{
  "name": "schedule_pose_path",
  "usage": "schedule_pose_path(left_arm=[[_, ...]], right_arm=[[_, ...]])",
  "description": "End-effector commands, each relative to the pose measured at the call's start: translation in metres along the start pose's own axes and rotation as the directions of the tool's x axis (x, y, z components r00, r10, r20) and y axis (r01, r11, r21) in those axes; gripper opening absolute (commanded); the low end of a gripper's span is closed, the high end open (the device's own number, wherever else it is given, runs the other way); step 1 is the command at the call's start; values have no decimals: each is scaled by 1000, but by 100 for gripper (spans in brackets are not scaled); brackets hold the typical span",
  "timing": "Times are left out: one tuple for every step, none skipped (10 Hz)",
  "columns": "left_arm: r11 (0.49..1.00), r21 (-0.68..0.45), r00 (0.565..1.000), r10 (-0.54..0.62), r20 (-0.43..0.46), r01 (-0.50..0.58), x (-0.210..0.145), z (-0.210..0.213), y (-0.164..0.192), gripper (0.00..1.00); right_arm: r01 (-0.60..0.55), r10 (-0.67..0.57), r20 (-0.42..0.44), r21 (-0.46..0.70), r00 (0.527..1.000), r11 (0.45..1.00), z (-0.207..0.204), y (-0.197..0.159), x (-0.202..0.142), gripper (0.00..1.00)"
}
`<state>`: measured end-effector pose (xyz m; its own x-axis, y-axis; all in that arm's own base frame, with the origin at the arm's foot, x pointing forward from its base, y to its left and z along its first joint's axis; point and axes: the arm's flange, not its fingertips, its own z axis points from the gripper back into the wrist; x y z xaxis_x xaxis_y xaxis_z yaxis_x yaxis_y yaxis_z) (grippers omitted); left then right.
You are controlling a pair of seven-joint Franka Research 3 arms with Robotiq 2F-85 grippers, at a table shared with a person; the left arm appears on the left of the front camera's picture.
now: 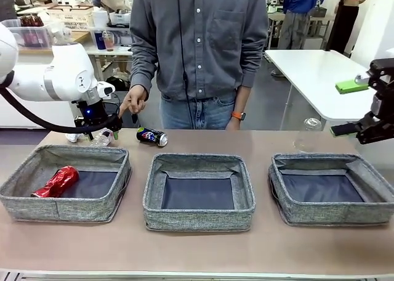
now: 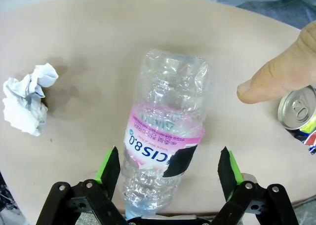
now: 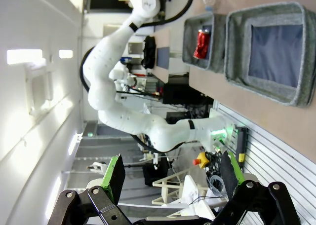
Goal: Sort the waste into the appropriate baskets.
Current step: Pick up the waste item pointed out by the person.
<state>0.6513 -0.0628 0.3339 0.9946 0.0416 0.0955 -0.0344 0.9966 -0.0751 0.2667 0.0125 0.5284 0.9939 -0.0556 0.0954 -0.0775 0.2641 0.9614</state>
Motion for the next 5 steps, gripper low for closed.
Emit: schedule_pose_path(left_arm=[[1000,-14,1000,24,-5,-24,4,3,4,100],[1000,-14,1000,25,-1,-25,4,3,5,100],[1000,-9,1000,26,-6,-26,4,2,6,100],[1000,-1,999,29,-21,-29,4,1,6,100],[1000,0,999,22,-26,-22,4,0,6,40]], right_arm=[[-10,10,7,26,1000,1000,0,5,2,100],[-10,10,7,26,1000,1000,0,5,2,100],[-10,10,7,26,1000,1000,0,5,2,100],[-10,10,7,26,1000,1000,0,5,2,100],[-10,10,7,26,1000,1000,0,5,2,100]])
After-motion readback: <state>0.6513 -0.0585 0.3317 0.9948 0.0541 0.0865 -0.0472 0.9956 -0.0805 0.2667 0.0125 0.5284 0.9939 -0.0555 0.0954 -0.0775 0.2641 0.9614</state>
